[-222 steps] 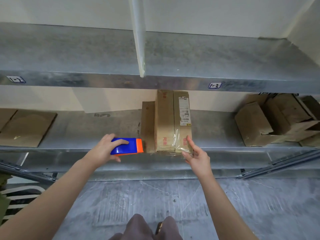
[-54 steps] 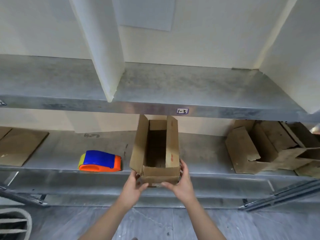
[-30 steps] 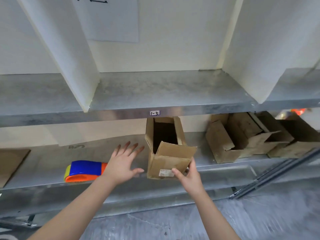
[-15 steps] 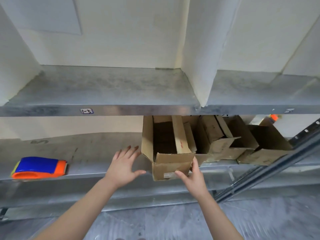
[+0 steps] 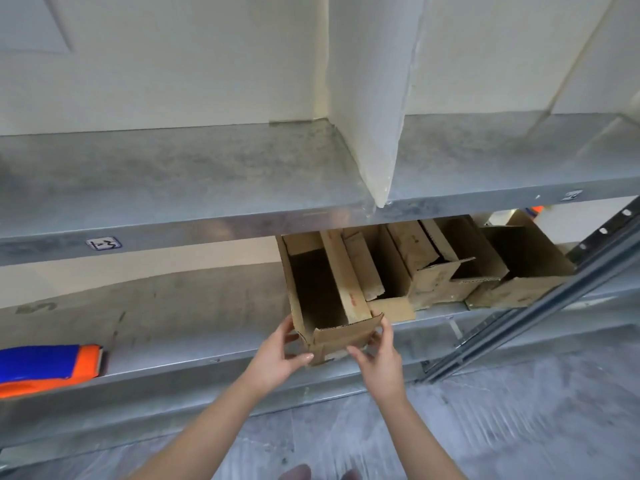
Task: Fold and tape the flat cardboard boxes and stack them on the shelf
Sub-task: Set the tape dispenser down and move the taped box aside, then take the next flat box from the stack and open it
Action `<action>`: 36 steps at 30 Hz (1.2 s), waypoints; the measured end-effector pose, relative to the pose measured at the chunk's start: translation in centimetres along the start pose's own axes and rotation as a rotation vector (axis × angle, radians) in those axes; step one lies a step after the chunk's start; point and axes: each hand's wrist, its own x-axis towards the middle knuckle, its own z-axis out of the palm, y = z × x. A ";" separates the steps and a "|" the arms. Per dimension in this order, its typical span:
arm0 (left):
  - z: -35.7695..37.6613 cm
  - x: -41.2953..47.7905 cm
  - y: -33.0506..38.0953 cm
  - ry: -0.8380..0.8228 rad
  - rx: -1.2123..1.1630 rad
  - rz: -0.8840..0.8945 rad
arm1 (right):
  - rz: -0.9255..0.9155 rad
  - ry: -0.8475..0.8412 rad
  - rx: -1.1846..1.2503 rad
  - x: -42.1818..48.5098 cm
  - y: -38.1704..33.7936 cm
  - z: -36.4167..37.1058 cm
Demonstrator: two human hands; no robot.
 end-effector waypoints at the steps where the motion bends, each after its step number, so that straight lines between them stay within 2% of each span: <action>1: 0.1 0.2 0.0 0.002 -0.013 0.014 | 0.009 0.000 0.003 0.2 0.0 0.0; 9: -0.6 -0.3 -1.6 -0.029 0.030 0.010 | -0.050 0.067 -0.039 -1.2 -0.5 0.2; 12: -1.7 -0.9 -1.5 -0.001 0.234 0.087 | -0.093 0.116 -0.076 -2.6 -1.0 -0.2; 17: -3.8 -3.7 -1.9 0.032 0.701 0.254 | -0.087 0.175 -0.145 -6.3 -0.8 -0.4; 21: -4.8 -7.9 -2.5 0.041 0.949 0.336 | -0.096 0.087 -0.362 -10.0 -1.3 0.7; 25: -6.5 -12.6 -3.0 0.069 1.093 0.358 | -0.215 -0.039 -0.521 -13.5 -3.1 3.6; 31: -11.6 -19.8 -5.5 0.134 1.145 0.297 | -0.387 -0.176 -0.707 -18.5 -8.0 10.8; 36: -20.4 -25.5 -10.5 0.208 1.153 0.221 | -0.517 -0.237 -0.771 -22.1 -13.2 19.9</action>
